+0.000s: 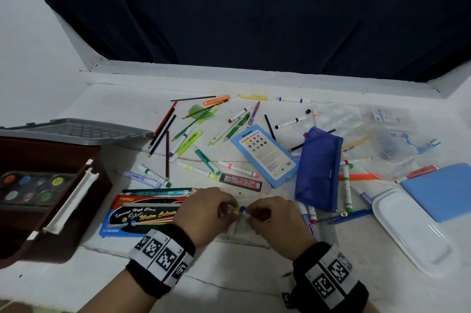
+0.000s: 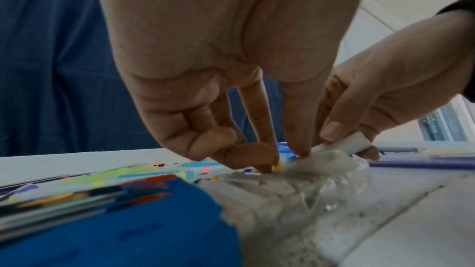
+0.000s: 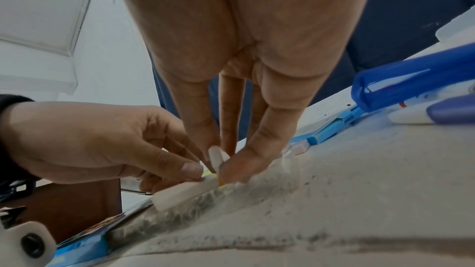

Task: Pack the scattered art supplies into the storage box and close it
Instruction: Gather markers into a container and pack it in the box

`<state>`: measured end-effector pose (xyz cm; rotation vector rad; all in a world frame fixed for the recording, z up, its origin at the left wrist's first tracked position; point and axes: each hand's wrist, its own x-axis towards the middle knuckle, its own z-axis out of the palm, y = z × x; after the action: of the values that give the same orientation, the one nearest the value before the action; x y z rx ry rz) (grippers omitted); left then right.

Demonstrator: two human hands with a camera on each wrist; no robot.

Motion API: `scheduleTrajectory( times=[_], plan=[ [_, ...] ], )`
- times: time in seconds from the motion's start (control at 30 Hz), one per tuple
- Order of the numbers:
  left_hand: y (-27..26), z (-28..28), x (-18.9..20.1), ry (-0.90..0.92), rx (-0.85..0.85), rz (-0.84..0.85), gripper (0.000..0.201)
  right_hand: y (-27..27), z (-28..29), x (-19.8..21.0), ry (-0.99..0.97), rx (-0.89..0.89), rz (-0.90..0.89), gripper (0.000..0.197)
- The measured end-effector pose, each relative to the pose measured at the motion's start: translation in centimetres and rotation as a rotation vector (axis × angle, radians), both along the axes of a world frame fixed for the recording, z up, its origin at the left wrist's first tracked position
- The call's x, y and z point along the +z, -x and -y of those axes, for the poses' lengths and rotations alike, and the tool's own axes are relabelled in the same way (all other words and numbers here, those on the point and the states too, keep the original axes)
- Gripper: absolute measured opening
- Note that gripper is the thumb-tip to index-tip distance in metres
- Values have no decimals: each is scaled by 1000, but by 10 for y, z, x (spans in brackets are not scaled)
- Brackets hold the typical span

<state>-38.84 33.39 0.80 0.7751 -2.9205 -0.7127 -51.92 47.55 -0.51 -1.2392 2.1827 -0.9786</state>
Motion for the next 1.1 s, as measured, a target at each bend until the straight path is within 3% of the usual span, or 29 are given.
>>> scheduleTrajectory(
  times=[0.27,0.43,0.53,0.7,0.97,1.1],
  plan=[
    [6,-4,0,94,39,21,22,-1,4,0,-17,34,-32,11],
    [1,6,-2,22,-52,65,40,-2,2,0,-2,23,-15,13],
    [0,10,-1,84,-118,164,47,-4,3,3,-63,52,-40,16],
    [8,7,3,200,-91,232,49,-3,9,12,-187,189,-153,18],
    [9,14,7,92,-59,191,52,-3,18,25,-274,273,-215,23],
    [10,13,5,140,-72,180,50,0,25,25,-280,252,-191,18]
  ],
)
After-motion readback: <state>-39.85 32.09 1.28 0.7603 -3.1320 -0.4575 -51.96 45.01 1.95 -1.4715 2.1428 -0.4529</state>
